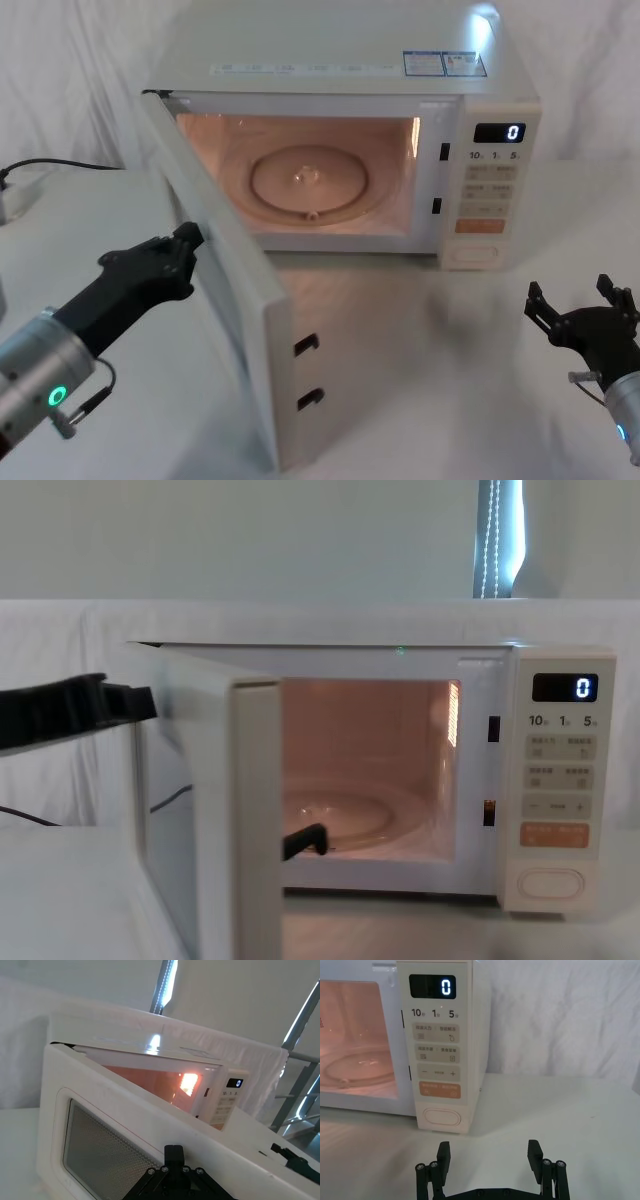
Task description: Press the button to open the microwave door with one hand; close the microwave door with the other hand.
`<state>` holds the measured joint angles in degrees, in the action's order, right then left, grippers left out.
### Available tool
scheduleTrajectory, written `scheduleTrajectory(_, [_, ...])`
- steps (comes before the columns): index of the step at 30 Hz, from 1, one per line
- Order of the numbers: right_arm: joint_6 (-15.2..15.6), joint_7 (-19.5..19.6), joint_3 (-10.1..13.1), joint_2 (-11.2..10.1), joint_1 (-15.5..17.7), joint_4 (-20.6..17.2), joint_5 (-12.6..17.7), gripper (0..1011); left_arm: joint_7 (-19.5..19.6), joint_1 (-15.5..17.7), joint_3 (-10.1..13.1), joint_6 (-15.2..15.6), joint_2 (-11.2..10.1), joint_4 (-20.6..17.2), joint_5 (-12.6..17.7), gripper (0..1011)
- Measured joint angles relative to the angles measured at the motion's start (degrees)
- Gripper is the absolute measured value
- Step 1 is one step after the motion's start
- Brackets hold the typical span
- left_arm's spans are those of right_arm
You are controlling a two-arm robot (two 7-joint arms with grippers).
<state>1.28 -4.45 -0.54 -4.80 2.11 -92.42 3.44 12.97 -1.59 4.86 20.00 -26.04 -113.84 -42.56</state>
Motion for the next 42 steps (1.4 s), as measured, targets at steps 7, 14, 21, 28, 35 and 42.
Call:
scheduleTrajectory(7, [0.0,0.0,0.0,0.0,0.0,0.0,0.0,1002,-1.6,3.9,4.1,-1.7,0.8,3.8,1.9,0])
scheduleTrajectory(14, [0.0,0.0,0.0,0.0,0.0,0.0,0.0,1002,-2.6,7.8,7.6,-4.4,1.5,7.4,4.1,0])
scheduleTrajectory(21, [0.0,0.0,0.0,0.0,0.0,0.0,0.0,1002,-3.8,12.4,10.7,-6.0,3.7,11.4,6.3,0])
scheduleTrajectory(28, [0.0,0.0,0.0,0.0,0.0,0.0,0.0,1002,-4.6,16.2,13.1,-6.3,6.4,15.3,8.2,0])
scheduleTrajectory(35, [0.0,0.0,0.0,0.0,0.0,0.0,0.0,1002,-5.2,19.1,14.6,-6.3,9.0,18.5,9.9,0])
scheduleTrajectory(42, [0.0,0.0,0.0,0.0,0.0,0.0,0.0,1002,-6.1,21.5,15.1,-6.4,11.7,21.3,11.8,0])
